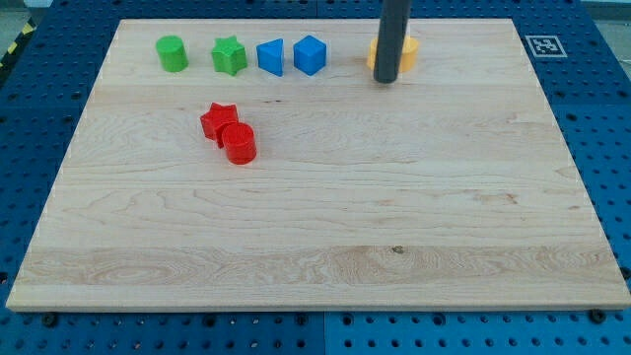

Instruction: Move the yellow blocks to the left side slightly

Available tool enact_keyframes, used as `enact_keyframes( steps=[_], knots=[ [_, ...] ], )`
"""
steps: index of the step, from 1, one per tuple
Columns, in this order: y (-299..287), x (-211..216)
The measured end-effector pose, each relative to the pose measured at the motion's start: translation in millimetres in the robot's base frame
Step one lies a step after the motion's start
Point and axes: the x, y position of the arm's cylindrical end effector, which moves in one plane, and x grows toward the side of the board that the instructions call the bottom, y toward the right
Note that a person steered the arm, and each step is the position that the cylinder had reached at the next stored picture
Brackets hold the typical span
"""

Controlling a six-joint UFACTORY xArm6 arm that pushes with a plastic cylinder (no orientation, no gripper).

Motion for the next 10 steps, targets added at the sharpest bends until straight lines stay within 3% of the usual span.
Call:
enact_keyframes(
  steps=[1,3,4,6,10],
  knots=[
    [44.7,7.1],
    [105.4,-39.1],
    [104.2,-60.2],
    [92.6,-61.1],
    [15.3,-58.7]
  ],
)
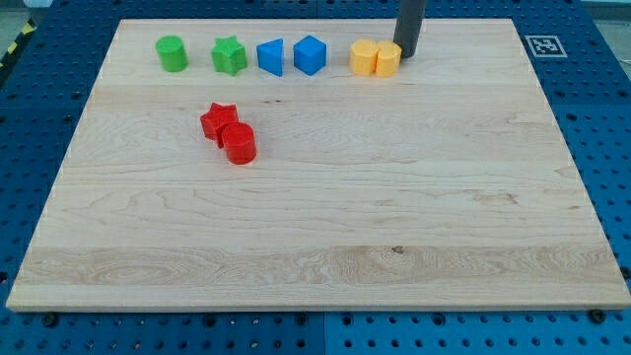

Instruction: Move the yellow blocks to the left side slightly

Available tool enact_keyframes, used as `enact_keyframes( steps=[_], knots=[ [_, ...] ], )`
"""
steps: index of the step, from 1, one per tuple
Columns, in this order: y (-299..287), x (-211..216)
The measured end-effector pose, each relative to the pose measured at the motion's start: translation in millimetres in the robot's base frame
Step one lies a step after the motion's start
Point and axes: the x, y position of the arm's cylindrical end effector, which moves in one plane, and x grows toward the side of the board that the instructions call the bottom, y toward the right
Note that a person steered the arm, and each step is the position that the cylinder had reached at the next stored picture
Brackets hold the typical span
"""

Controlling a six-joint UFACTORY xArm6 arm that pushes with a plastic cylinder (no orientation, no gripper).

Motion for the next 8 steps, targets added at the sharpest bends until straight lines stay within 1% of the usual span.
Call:
enact_keyframes(
  steps=[1,2,3,4,5,6,7,8],
  knots=[
    [-13.6,0.0],
    [0.6,0.9],
    [47.2,12.3],
    [55.6,35.9],
    [53.6,70.1],
    [21.6,79.9],
    [-31.2,76.8],
    [-42.8,75.9]
  ],
)
